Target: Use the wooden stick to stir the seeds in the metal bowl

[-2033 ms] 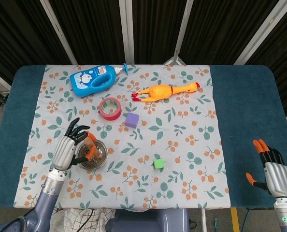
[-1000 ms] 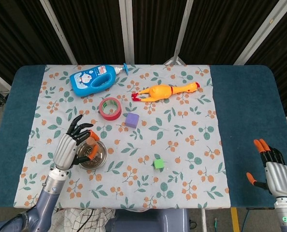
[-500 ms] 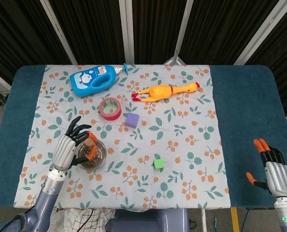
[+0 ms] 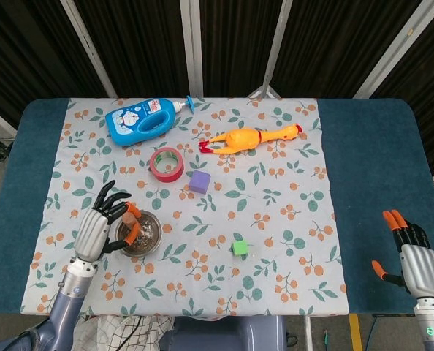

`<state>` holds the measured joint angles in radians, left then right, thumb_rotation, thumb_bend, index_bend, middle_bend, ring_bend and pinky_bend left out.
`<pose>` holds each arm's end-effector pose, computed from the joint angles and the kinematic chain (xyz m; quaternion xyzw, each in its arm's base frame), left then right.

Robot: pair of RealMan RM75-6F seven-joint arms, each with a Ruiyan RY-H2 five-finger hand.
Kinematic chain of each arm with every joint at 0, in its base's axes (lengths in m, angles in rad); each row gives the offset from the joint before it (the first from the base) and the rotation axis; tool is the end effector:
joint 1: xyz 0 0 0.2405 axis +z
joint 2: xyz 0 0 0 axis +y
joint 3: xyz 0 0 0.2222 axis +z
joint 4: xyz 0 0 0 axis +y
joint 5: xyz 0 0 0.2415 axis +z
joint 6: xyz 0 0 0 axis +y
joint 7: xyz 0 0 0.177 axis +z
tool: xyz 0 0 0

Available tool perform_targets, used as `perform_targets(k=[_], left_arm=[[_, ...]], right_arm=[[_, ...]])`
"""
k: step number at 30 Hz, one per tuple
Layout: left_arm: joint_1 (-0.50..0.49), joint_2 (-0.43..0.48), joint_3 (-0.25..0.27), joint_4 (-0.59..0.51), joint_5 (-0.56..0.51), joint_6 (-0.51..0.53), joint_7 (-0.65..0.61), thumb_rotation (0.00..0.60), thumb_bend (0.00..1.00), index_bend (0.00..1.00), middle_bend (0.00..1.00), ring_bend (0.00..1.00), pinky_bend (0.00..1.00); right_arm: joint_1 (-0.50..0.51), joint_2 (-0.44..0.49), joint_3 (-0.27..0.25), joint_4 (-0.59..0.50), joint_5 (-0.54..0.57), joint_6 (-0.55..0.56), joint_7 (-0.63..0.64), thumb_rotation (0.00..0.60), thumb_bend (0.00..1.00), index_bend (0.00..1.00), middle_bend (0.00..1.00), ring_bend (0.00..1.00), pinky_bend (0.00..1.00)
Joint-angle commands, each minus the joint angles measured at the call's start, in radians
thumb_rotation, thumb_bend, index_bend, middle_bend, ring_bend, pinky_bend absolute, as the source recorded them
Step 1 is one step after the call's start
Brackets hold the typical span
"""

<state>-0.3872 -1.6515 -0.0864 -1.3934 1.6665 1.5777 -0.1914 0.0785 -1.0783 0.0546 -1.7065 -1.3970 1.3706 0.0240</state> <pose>-0.1381 0.2682 -0.0022 -0.5623 -0.3771 -0.6446 0.3551 -0.3004 -0.2100 0.1053 0.5674 -0.4673 0.3614 0.5737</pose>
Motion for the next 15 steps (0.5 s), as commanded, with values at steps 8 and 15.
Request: perform_targets(k=[8, 15], left_arm=[[0.007, -0.012, 0.001, 0.027, -0.006, 0.001, -0.016, 0.6, 1.0, 0.61, 0.76, 0.26, 0.0], [0.008, -0.016, -0.002, 0.032, -0.009, 0.001, -0.026, 0.6, 1.0, 0.61, 0.76, 0.26, 0.0]], right_arm=[[-0.001, 0.0, 0.0, -0.001, -0.001, 0.002, -0.002, 0.6, 0.32, 0.0, 0.0, 0.0, 0.0], [-0.001, 0.0, 0.0, -0.001, -0.001, 0.003, -0.003, 0.6, 0.32, 0.0, 0.0, 0.0, 0.0]])
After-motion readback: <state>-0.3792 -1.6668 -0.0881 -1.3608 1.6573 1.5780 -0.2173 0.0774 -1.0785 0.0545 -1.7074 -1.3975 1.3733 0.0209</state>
